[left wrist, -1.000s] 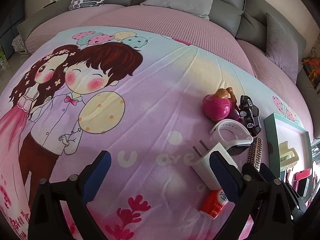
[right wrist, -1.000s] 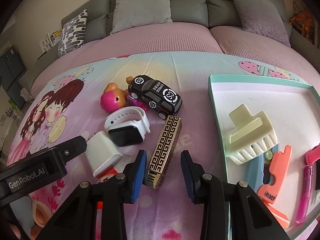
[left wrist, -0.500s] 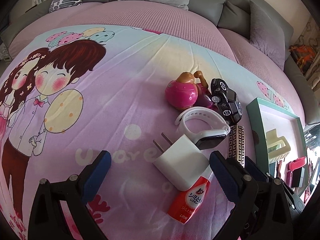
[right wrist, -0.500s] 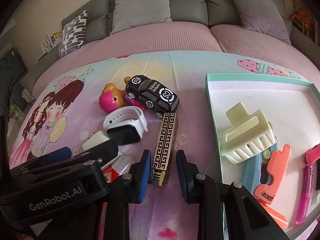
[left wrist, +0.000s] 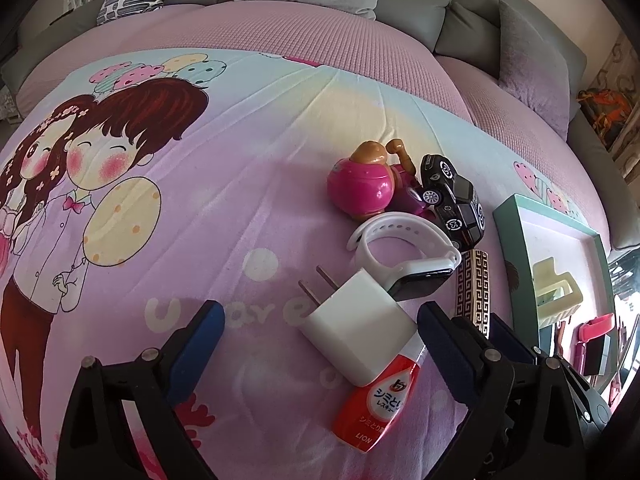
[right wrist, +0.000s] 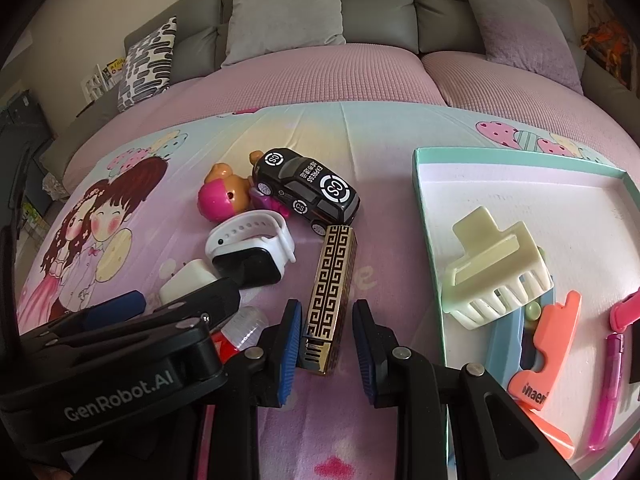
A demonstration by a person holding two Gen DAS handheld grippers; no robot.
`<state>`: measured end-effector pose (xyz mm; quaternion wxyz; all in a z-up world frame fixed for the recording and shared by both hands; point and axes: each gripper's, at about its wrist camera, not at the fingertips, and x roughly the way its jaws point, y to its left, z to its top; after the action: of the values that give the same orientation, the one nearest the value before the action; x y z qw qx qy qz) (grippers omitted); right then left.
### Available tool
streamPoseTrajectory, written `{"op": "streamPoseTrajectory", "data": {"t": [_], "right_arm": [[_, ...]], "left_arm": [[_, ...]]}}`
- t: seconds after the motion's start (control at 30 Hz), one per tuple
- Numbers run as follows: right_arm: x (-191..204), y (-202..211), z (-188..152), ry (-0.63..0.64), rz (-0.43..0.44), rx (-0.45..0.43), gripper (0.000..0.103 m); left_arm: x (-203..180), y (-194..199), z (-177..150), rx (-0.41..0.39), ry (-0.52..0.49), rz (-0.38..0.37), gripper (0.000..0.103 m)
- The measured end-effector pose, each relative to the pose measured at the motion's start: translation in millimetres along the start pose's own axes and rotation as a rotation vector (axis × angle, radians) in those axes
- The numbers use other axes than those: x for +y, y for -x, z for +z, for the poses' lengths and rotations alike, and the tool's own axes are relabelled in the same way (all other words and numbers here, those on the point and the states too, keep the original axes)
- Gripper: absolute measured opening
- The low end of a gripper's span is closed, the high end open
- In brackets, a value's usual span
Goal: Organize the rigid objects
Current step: 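Grasp the white charger plug with the left tool while the right tool grasps the gold patterned box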
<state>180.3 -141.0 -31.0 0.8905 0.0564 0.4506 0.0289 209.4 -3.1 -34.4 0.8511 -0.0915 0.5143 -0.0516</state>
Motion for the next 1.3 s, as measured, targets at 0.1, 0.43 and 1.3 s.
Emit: {"op": "streamPoseTrajectory", "data": {"t": [0.1,0.43,1.3], "right_arm": [[0,0,0,0.0,0.001,0.0,0.028],[1,-1,0,0.009,-0.007,-0.002,0.028],[9,-7,-2,0.079,-0.065,-0.01,0.028]], "left_arm": [[5,2,1,-0.006,0.009,-0.002,0.09],[28,8,2,0.0,0.09,0.003,0.088],[8,2,-3,0.02,-0.03,0.08,0.078]]}}
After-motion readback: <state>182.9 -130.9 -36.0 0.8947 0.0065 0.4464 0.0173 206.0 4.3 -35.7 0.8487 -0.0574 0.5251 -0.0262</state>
